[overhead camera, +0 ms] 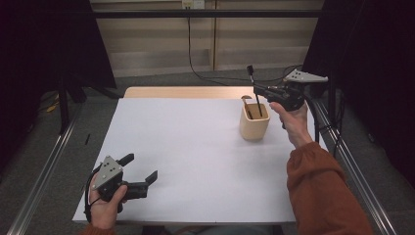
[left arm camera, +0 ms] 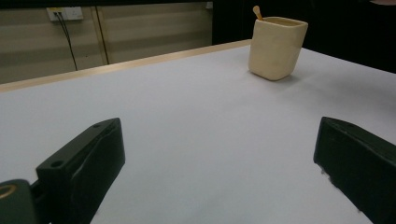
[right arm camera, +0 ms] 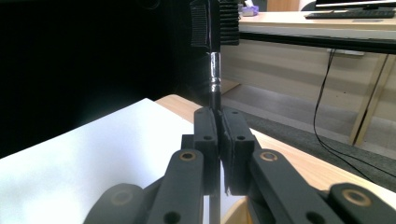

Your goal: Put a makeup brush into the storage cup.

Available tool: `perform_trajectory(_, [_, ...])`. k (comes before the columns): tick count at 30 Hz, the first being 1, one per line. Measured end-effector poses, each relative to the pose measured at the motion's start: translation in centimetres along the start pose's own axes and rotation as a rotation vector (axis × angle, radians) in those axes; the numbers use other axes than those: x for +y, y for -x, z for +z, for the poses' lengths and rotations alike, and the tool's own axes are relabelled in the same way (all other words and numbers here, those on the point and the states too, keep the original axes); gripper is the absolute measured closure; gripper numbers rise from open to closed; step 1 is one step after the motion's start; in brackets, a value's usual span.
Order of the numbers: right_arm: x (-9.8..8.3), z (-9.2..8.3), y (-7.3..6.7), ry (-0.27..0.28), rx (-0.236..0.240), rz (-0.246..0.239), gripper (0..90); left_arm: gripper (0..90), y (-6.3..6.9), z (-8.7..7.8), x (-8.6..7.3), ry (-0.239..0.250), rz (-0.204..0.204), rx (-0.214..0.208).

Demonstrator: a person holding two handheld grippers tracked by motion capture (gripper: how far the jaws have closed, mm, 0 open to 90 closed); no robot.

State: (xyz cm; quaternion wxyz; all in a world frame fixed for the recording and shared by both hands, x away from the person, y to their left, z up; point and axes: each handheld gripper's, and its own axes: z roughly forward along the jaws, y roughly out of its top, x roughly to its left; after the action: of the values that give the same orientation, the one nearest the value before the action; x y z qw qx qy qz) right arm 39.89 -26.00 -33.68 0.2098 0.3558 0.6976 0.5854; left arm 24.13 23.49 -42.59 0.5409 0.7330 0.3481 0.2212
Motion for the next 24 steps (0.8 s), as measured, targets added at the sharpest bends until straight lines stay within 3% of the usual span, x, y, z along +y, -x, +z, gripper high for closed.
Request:
perform_trajectory(11, [0.2,1.6,0.9,-0.003,-0.012,0.01,85.5,2.1,-0.1,0.0,0.0,0.006,0.0,0.004])
perform_trajectory(24, [-1.3,2.6,1.6,-0.017,-0.015,0.038,85.5,2.1,-0.1,-0.1,0.0,0.006,-0.002,0.003])
